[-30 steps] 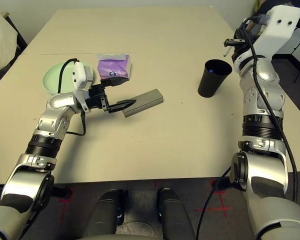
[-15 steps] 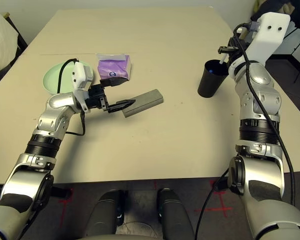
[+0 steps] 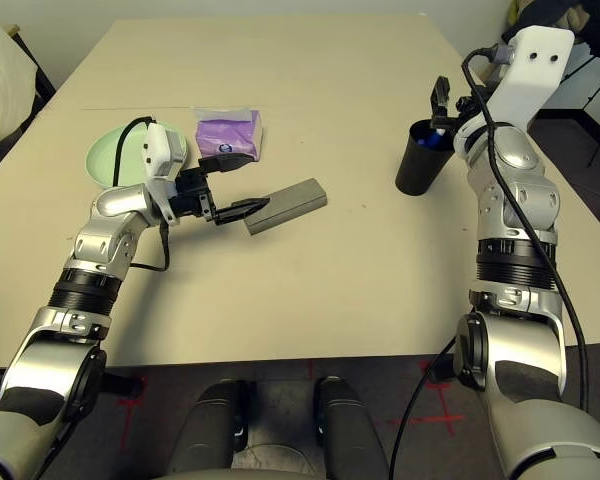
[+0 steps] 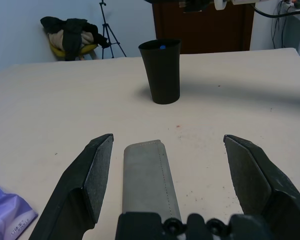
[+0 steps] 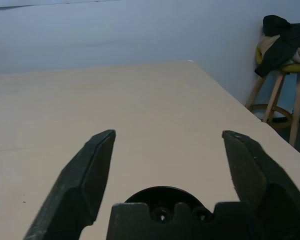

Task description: Organize and tidy the items on the table.

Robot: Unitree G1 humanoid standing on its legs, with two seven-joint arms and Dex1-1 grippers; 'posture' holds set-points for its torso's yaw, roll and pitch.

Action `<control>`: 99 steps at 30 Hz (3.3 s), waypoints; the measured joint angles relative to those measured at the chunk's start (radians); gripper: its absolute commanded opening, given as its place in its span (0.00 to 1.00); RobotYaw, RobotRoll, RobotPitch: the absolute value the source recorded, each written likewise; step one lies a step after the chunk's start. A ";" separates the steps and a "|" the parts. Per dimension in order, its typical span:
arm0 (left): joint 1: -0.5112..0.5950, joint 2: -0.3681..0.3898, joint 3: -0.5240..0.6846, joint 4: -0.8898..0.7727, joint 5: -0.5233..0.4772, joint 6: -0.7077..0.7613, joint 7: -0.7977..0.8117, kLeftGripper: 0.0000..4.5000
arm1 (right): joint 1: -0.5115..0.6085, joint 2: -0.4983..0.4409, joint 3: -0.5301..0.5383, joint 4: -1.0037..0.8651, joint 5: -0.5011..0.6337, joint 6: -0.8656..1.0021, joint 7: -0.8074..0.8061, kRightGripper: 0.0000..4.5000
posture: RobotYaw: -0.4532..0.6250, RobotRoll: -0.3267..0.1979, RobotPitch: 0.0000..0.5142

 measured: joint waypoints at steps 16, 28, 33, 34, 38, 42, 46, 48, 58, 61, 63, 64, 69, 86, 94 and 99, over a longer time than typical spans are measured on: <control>0.044 0.008 0.050 -0.010 0.000 0.030 0.106 1.00 | 0.143 0.082 0.107 -0.099 0.119 -0.271 0.465 1.00 | 0.59 0.62 0.16; 0.166 -0.051 0.203 -0.103 0.080 0.031 0.626 1.00 | 0.304 0.231 0.148 -0.044 0.006 -0.469 0.340 1.00 | 0.64 0.62 0.14; 0.220 -0.069 0.288 -0.128 0.097 0.027 0.824 1.00 | 0.377 0.270 0.146 -0.056 -0.023 -0.510 0.248 1.00 | 0.63 0.62 0.13; 0.229 -0.069 0.302 -0.128 0.100 0.023 0.852 1.00 | 0.391 0.269 0.143 -0.062 -0.024 -0.514 0.237 1.00 | 0.62 0.62 0.13; 0.245 -0.063 0.335 -0.127 0.107 0.011 0.905 1.00 | 0.424 0.246 0.108 -0.073 -0.024 -0.514 0.206 1.00 | 0.61 0.62 0.13; 0.259 -0.055 0.334 -0.124 0.107 0.003 0.895 1.00 | 0.431 0.223 0.071 -0.113 -0.023 -0.509 0.152 1.00 | 0.60 0.62 0.13; 0.266 -0.044 0.330 -0.118 0.103 0.003 0.866 1.00 | 0.438 0.223 0.035 -0.160 -0.033 -0.479 0.057 1.00 | 0.60 0.62 0.14; 0.266 -0.041 0.330 -0.116 0.101 0.004 0.858 1.00 | 0.447 0.224 0.027 -0.182 -0.050 -0.462 0.009 1.00 | 0.60 0.62 0.15; 0.271 -0.011 0.331 -0.078 0.089 0.039 0.823 1.00 | 0.483 0.246 0.032 -0.251 -0.064 -0.361 -0.059 1.00 | 0.60 0.62 0.18; 0.271 0.001 0.338 -0.073 0.077 0.035 0.805 1.00 | 0.498 0.252 0.038 -0.248 -0.063 -0.368 -0.042 1.00 | 0.61 0.62 0.18; 0.273 0.001 0.346 -0.062 0.065 0.021 0.783 1.00 | 0.500 0.248 0.039 -0.229 -0.063 -0.398 -0.015 1.00 | 0.61 0.62 0.18; 0.275 0.001 0.349 -0.056 0.057 0.014 0.771 1.00 | 0.501 0.246 0.039 -0.217 -0.063 -0.417 0.001 1.00 | 0.61 0.62 0.18; 0.287 -0.005 0.356 -0.046 0.030 -0.020 0.734 1.00 | 0.542 0.234 0.035 -0.190 -0.061 -0.477 0.047 1.00 | 0.60 0.62 0.18; 0.286 -0.015 0.350 0.001 0.036 -0.071 0.731 1.00 | 0.564 0.227 0.024 -0.184 -0.064 -0.493 0.023 1.00 | 0.59 0.62 0.17; 0.284 -0.033 0.348 0.001 0.038 -0.081 0.749 1.00 | 0.576 0.216 0.013 -0.184 -0.062 -0.497 0.019 1.00 | 0.58 0.62 0.16; 0.276 -0.034 0.347 0.001 0.038 -0.082 0.750 1.00 | 0.580 0.215 0.003 -0.180 -0.062 -0.510 0.017 1.00 | 0.57 0.62 0.16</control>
